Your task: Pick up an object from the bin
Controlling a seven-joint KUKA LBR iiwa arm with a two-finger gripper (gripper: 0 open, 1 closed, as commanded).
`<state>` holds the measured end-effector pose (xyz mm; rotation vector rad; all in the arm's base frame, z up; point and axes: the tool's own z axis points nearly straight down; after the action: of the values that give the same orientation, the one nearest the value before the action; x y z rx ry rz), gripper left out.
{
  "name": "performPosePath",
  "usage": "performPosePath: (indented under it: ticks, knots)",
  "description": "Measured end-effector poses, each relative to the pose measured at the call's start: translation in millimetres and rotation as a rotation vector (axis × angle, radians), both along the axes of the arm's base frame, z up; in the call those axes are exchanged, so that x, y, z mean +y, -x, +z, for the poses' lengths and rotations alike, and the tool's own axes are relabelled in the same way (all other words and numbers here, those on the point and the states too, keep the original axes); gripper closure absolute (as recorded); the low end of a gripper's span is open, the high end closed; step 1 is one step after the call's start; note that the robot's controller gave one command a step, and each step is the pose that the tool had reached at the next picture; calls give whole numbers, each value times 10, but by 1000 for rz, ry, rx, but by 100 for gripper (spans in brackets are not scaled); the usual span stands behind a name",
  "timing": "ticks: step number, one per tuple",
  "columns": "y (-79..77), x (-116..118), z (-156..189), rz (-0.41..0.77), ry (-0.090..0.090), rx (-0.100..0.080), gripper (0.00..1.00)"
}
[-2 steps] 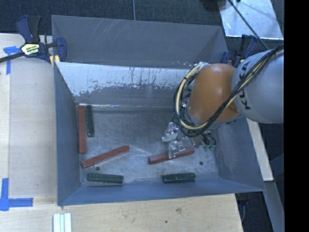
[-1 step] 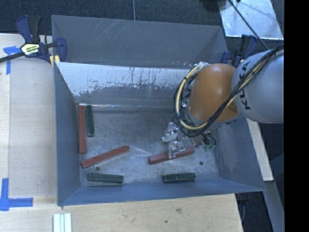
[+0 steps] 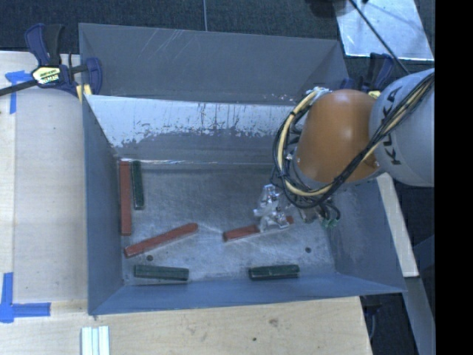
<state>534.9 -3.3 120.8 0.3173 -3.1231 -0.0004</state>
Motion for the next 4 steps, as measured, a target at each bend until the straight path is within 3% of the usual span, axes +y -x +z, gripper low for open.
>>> performPosePath:
  ticks: [1,2,3,4]
  knots:
    - [418,284,591,101,0,-3,0]
    - [418,283,591,100,0,-3,0]
    - [59,263,-441,147,-2,-21,100]
    - [59,263,-442,147,-2,-21,100]
